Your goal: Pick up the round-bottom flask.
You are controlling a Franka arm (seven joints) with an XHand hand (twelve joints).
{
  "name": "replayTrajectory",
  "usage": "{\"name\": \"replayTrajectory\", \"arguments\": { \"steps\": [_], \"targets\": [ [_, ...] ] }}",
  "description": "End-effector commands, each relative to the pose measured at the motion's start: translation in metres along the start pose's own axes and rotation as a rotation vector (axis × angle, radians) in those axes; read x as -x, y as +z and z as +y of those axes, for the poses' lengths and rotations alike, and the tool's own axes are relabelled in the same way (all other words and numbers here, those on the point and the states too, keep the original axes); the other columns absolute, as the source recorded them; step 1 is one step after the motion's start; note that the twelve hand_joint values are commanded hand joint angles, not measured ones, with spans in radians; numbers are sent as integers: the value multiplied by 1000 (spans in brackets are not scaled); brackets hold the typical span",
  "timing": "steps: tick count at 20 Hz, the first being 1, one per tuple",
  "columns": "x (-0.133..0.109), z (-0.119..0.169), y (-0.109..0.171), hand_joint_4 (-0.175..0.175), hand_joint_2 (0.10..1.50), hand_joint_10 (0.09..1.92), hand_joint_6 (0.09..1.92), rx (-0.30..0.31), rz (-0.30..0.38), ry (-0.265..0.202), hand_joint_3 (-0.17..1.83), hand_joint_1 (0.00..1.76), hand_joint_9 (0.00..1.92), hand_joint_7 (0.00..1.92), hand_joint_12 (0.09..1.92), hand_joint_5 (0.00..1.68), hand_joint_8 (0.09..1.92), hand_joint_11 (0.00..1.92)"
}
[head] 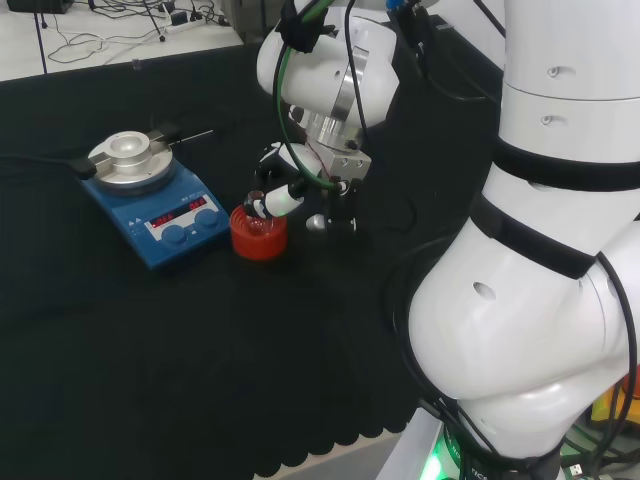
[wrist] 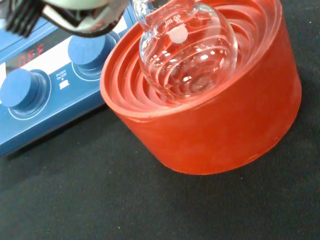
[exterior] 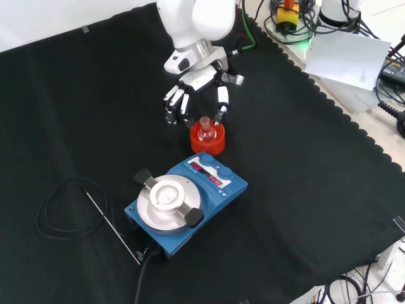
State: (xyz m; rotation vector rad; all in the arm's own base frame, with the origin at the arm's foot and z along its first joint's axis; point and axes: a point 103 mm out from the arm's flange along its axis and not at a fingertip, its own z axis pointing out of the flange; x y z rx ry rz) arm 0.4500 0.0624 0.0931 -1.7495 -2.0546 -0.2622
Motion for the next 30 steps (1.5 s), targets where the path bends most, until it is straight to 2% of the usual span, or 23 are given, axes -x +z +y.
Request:
{"name": "replayTrajectory", "arguments": {
  "steps": [1, 11, 20, 22, 24, 25, 26, 27, 28, 30],
  "targets": [
    [3, 0, 0, -62, 642, 630, 754, -5, -14, 14, 554, 817, 494, 250, 1403, 785, 617, 176],
    [3, 2, 1, -79, 649, 628, 800, -1, -12, 15, 551, 825, 498, 258, 1399, 888, 619, 183],
    [-3, 5, 2, -85, 655, 627, 817, -10, -18, 15, 550, 829, 502, 262, 1397, 901, 621, 186],
    [-2, 5, 3, -90, 659, 627, 825, -12, -26, 19, 551, 834, 503, 264, 1397, 922, 622, 187],
    [-2, 5, 3, -113, 671, 626, 833, -19, -35, 26, 560, 862, 507, 273, 1396, 984, 624, 189],
    [-2, 5, 3, -11, 721, 627, 850, -20, -34, 29, 534, 937, 509, 277, 1397, 1035, 627, 190],
    [-1, 6, 3, 73, 760, 628, 862, -19, -32, 31, 512, 996, 511, 281, 1398, 1071, 629, 193],
    [-2, 6, 3, 123, 784, 628, 870, -16, -33, 32, 498, 1032, 513, 283, 1398, 1092, 630, 196],
    [-2, 6, 2, 143, 798, 627, 879, -10, -33, 31, 491, 1052, 516, 286, 1396, 1101, 630, 201],
    [-5, 5, -1, 154, 810, 627, 888, 19, -35, 26, 487, 1069, 520, 289, 1392, 1105, 631, 207]
  ]
}}
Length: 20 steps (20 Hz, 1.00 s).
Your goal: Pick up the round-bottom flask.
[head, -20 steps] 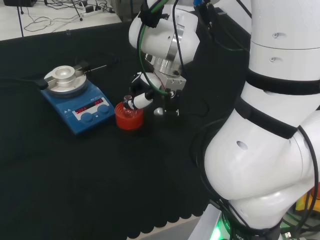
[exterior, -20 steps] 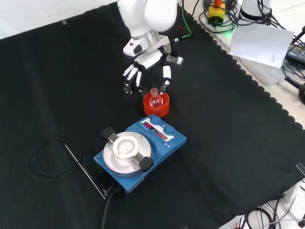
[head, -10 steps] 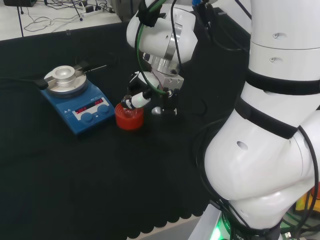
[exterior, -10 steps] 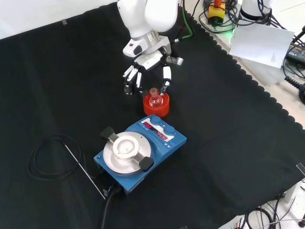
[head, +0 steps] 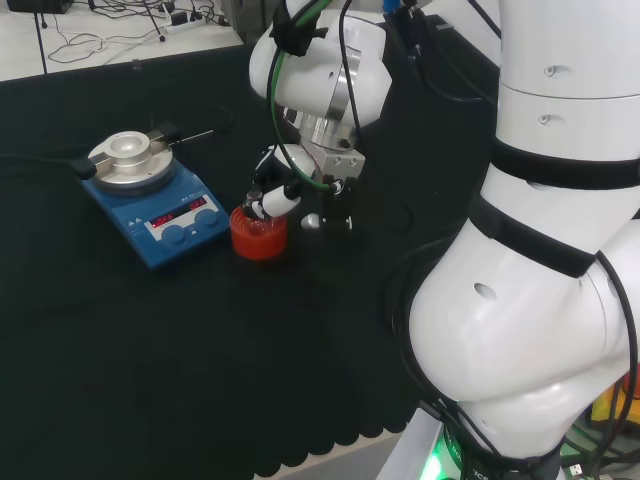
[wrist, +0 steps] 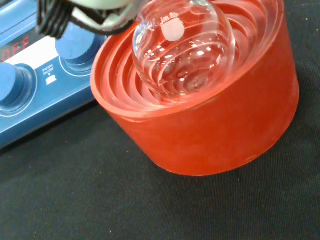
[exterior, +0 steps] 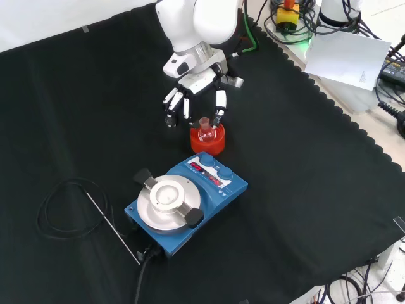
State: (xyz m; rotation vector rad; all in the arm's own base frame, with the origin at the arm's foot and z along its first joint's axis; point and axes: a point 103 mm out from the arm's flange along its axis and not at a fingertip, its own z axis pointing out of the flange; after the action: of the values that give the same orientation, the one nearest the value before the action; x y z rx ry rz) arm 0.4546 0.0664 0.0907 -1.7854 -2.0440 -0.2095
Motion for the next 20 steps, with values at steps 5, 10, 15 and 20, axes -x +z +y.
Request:
{"name": "replayTrajectory", "arguments": {
  "steps": [5, 10, 15, 20],
  "targets": [
    [-11, 0, -19, 60, 723, 603, 966, 65, 55, -3, 679, 1105, 582, 348, 1363, 1111, 627, 274],
    [-20, -1, -41, 5, 681, 587, 1012, 60, 83, 1, 772, 1120, 606, 367, 1356, 1109, 625, 297],
    [-28, -6, -66, -15, 667, 584, 1023, 49, 93, 15, 800, 1126, 609, 369, 1356, 1111, 625, 299],
    [-37, -11, -82, -19, 664, 583, 1026, 32, 90, 21, 808, 1127, 610, 352, 1356, 1111, 619, 300]
  ]
}}
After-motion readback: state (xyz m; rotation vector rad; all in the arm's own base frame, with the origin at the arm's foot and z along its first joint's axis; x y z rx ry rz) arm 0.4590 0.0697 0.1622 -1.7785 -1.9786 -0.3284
